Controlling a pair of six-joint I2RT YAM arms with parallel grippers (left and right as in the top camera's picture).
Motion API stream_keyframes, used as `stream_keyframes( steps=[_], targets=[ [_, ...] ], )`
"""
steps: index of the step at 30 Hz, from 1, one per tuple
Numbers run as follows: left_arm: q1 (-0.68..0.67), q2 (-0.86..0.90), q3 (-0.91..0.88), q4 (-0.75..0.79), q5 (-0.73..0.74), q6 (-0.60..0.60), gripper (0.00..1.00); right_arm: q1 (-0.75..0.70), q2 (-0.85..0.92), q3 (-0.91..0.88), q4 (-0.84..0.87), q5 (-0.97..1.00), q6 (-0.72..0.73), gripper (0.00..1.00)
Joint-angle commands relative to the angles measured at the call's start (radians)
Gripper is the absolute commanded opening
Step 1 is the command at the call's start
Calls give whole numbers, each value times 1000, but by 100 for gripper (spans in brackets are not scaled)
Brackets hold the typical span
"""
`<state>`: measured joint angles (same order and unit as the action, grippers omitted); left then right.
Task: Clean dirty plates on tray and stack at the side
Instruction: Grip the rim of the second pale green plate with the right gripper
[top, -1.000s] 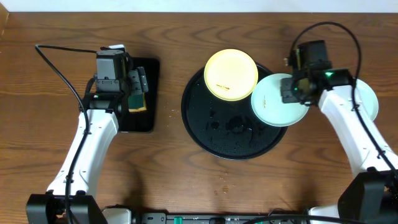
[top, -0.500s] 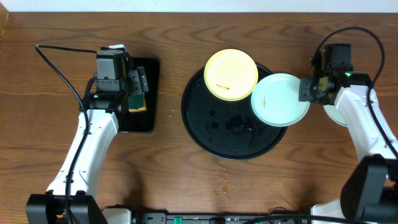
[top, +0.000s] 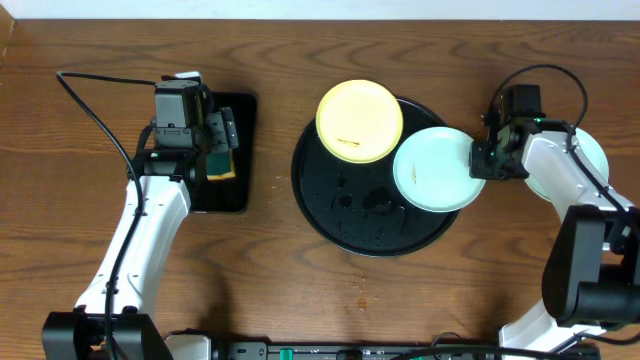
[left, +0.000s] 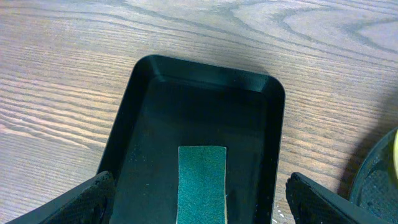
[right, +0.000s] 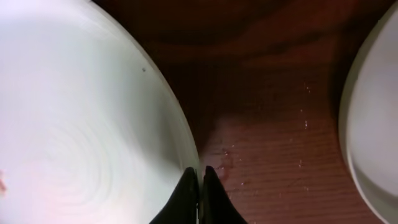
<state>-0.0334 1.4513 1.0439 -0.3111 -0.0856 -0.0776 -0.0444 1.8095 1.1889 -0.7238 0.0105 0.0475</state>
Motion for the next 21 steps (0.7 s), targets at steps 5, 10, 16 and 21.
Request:
stream_keyframes(
  steps=[5, 10, 16, 21],
  targets=[
    [4, 0, 13, -2, -13, 2, 88, -2, -193, 10, -45, -8, 10, 1],
    [4, 0, 13, -2, -13, 2, 88, 35, -292, 9, -130, -71, 35, 1],
    [4, 0, 13, -2, -13, 2, 88, 86, -284, -25, -246, -61, 101, 1],
    [4, 0, 13, -2, -13, 2, 88, 124, -283, -144, -124, -67, 109, 1]
  ],
)
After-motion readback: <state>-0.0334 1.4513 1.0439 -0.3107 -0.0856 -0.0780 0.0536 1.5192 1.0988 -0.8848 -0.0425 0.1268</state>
